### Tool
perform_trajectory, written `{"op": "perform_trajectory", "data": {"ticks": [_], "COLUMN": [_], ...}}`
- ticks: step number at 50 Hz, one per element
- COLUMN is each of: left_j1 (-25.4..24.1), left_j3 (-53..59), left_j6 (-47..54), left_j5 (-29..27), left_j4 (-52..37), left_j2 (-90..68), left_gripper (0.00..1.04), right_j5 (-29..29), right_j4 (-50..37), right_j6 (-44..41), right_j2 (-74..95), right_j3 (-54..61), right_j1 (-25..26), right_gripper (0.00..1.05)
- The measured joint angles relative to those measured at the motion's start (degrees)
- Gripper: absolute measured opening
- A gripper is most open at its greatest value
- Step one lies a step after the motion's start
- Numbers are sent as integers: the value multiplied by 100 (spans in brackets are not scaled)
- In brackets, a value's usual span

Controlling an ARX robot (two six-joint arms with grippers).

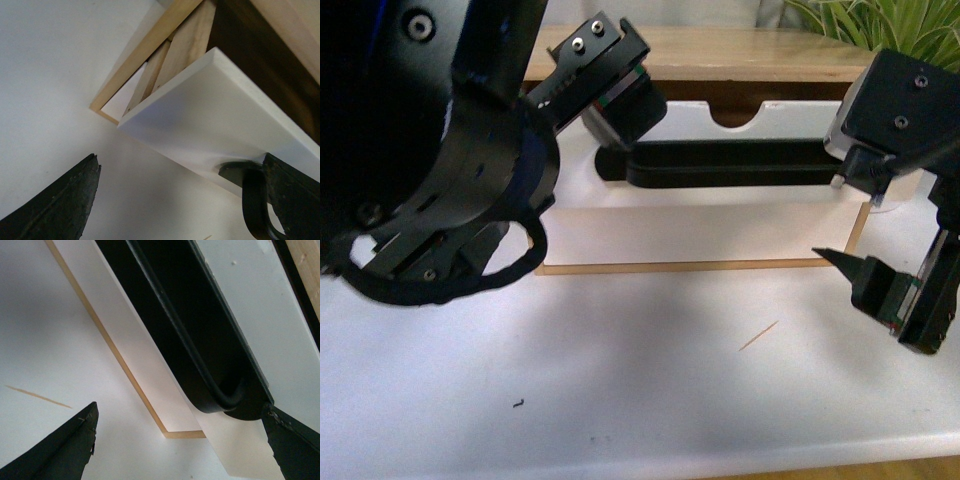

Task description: Close drawer sideways

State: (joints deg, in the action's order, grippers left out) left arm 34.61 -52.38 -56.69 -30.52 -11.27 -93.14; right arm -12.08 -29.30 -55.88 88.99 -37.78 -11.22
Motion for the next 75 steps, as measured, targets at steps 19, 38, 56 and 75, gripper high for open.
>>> {"op": "perform_trajectory", "data": {"ticks": [19,38,56,75], "left_j1": [-391,-605,-673,-935], "left_j3": [-734,-1464,-634,1314], "left_j6": [431,721,697,649], "left_j5": [533,837,400,-713], "left_j4": [-90,-44,-107,282], "left_j2": [-730,-1287,-654,1504], "left_gripper": [99,99,99,99], "right_j5": [319,498,111,-678], "right_j4": [-9,85,173,514], "right_j6": [98,249,433,1237], "right_j2": [946,1432,682,-1735], "right_j3": [-1021,-1604,-955,820], "right_j1": [4,37,229,841], "right_gripper": [96,96,96,96]}}
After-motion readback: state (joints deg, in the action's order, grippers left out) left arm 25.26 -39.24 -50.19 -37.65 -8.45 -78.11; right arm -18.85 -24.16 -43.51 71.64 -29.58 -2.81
